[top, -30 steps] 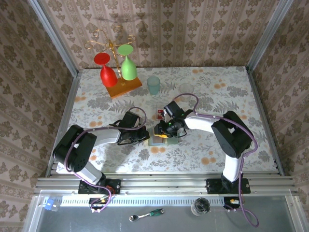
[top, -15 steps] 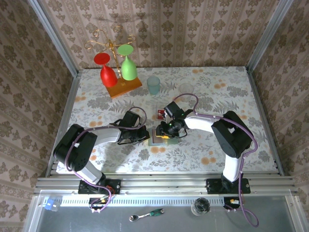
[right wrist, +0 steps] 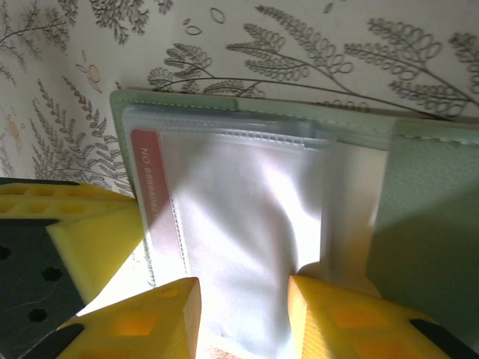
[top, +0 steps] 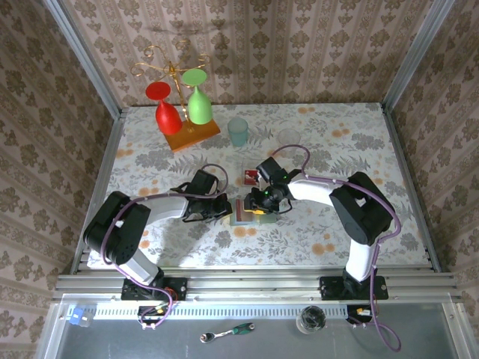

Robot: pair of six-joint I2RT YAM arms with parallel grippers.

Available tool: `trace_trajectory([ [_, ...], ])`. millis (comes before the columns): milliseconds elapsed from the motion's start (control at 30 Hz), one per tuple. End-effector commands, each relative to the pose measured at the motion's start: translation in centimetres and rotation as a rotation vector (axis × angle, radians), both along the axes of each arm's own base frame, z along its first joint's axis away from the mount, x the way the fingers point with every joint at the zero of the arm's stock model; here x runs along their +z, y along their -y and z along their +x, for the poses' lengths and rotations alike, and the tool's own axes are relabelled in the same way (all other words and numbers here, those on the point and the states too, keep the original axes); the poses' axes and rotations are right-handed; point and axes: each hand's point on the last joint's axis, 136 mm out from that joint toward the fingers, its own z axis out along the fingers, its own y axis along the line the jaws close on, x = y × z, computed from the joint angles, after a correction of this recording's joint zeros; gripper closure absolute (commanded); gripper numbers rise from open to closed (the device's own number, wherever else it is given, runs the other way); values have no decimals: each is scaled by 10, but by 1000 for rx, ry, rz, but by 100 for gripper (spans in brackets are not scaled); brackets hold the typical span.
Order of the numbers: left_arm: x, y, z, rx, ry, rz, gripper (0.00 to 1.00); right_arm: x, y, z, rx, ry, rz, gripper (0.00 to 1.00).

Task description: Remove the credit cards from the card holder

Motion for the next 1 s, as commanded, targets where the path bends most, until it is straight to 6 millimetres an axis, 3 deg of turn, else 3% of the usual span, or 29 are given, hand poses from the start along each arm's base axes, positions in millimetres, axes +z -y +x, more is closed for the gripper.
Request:
trace_trajectory([
  [0, 6, -2, 6, -5, 20, 17, 100, 2, 8, 1, -24, 11, -7, 63],
  [267, 23, 0, 11, 8, 55, -3, 100, 4, 8, 3, -45, 8, 38, 63],
  [533, 47, 21, 16, 1, 92, -105, 80, 1, 12, 2, -59, -1, 68, 66],
  [967, 30, 49, 13, -40, 47, -136, 73, 0, 13, 3, -74, -12, 104, 68],
])
